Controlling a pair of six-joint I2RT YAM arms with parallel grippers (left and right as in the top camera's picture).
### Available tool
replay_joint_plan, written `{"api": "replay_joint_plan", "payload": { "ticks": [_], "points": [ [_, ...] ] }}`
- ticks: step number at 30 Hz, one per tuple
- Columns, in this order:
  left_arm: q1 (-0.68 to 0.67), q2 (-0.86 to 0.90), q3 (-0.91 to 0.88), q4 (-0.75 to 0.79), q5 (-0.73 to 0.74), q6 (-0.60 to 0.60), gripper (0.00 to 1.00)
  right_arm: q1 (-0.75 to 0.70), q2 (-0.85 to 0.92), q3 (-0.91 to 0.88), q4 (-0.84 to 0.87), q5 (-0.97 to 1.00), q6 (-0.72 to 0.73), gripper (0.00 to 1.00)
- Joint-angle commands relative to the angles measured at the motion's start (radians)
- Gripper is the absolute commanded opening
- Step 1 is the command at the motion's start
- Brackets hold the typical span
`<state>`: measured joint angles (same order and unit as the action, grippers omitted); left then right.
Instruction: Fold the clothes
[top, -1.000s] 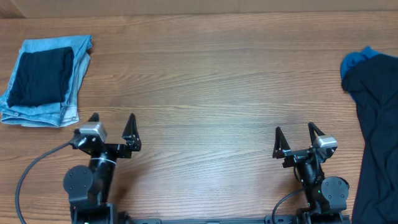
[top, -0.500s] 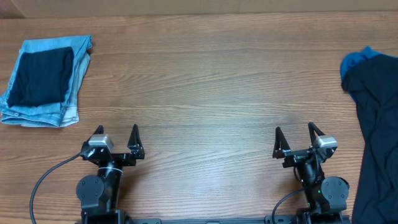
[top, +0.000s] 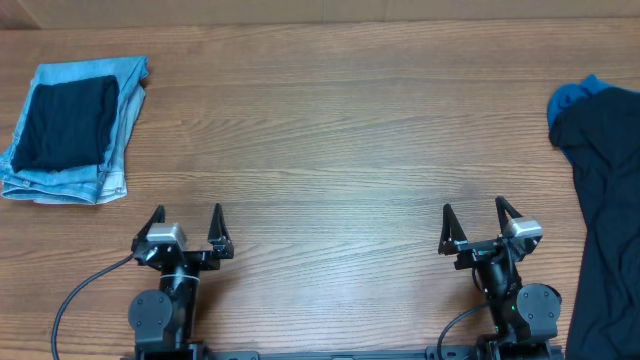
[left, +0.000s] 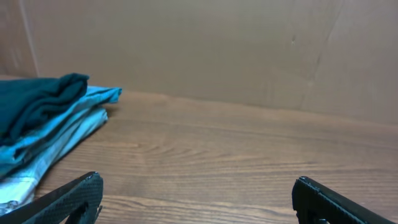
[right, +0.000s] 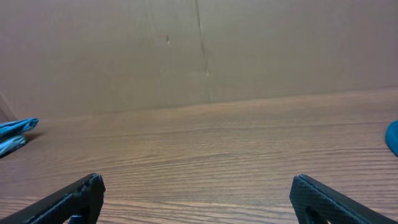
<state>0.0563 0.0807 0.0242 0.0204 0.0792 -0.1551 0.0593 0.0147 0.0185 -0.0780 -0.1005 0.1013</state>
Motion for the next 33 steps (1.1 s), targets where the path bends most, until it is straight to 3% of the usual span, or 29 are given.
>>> {"api": "replay_joint_plan", "payload": {
  "ticks": [1, 11, 33],
  "points": [
    [-0.013, -0.024, -0.019, -0.016, -0.093, 0.021, 1.00, -0.003, -0.011, -0.011, 0.005, -0.006, 0.004, 1.00],
    [-0.013, -0.047, -0.019, -0.085, -0.217, 0.023, 1.00, -0.003, -0.011, -0.011, 0.005, -0.006, 0.004, 1.00],
    [-0.013, -0.077, -0.019, -0.084, -0.217, 0.066, 1.00, -0.003, -0.011, -0.011, 0.005, -0.006, 0.004, 1.00]
  ]
}}
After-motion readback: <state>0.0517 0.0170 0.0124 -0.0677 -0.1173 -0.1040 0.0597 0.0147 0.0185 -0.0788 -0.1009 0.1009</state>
